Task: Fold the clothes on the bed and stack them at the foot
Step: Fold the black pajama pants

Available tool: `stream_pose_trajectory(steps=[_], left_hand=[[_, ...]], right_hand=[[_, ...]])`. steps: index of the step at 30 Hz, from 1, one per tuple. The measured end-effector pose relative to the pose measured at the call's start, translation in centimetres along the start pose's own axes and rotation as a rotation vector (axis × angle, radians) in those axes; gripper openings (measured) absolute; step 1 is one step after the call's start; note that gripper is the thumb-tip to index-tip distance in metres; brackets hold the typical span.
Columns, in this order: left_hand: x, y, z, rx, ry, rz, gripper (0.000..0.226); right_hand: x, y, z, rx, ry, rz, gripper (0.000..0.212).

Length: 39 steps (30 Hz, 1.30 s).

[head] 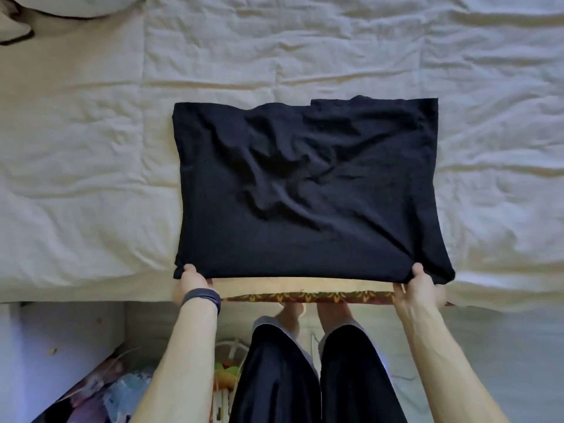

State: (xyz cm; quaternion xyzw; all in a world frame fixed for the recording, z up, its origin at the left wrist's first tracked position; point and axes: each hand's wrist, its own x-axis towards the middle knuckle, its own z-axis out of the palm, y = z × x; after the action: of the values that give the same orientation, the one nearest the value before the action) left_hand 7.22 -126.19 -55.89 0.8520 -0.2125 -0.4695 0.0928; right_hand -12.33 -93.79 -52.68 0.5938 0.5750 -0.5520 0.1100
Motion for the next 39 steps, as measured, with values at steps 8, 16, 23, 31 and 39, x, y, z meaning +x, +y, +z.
stream_pose_trajectory(steps=[8, 16, 23, 31, 39], left_hand=[[-0.1, -1.1, -3.1, 0.298, 0.034, 0.193, 0.059], [-6.5, -2.1, 6.8, 1.322, -0.336, 1.555, 0.069], [-2.1, 5.2, 18.5, 1.419, -0.106, 1.643, 0.062], [-3.1, 7.5, 17.5, 1.326, -0.064, 1.652, 0.063], [-2.1, 9.4, 23.1, 1.381, -0.061, 1.498, 0.062]], right_hand=[[0.7, -0.3, -3.9, -0.389, 0.095, 0.017, 0.046], [-4.5, 3.4, 6.0, -1.265, -0.408, -1.378, 0.055], [1.6, 2.2, 19.7, -1.616, -0.49, -1.764, 0.069], [2.5, -1.5, 19.1, -1.489, -0.392, -1.677, 0.069], [5.9, -6.7, 23.5, -1.588, -0.419, -1.53, 0.066]])
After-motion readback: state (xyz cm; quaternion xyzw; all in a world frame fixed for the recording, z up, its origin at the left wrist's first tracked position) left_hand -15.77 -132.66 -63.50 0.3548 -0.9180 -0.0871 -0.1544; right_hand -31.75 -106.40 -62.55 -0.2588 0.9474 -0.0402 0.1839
